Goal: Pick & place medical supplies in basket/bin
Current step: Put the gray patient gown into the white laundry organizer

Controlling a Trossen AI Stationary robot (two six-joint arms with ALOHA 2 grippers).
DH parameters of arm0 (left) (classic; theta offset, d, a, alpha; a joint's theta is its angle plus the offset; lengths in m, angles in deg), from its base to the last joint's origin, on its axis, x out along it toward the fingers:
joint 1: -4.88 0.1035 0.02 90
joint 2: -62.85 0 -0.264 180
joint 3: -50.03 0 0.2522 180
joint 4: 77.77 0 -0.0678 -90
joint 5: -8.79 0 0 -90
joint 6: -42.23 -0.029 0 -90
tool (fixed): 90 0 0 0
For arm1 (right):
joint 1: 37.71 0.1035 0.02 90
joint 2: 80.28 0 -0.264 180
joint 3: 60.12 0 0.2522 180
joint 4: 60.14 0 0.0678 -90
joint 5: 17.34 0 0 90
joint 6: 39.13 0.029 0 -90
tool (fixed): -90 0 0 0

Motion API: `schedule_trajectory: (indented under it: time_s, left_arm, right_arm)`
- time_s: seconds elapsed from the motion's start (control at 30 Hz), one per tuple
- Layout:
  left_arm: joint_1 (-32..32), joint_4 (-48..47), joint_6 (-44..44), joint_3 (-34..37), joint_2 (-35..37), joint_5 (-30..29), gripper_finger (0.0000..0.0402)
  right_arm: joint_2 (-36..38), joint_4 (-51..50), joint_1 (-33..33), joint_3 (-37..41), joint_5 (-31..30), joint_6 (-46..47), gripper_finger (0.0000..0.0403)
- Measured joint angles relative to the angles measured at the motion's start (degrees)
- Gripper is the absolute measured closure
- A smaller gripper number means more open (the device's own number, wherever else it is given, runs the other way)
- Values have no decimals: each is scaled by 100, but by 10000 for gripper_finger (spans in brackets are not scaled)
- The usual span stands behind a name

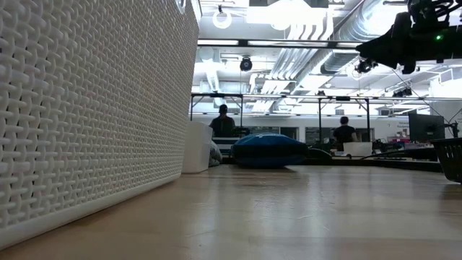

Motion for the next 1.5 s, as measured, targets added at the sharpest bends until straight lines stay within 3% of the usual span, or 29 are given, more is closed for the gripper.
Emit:
schedule_trajectory:
  time_s: [0.33,0.57,0.87,1.5]
  left_arm:
    - [0,0,0,0,0,1,161]
    - [0,0,0,0,-2,1,161]
    - [0,0,0,0,0,1,161]
    - [0,0,0,0,0,1,161]
  right_arm:
    - [1,25,2,21,68,27,265]
    - [3,1026,2,681,97,33,265]
    - [1,1065,2,682,108,2,265]
    - [3,-287,1,686,325,337,265]
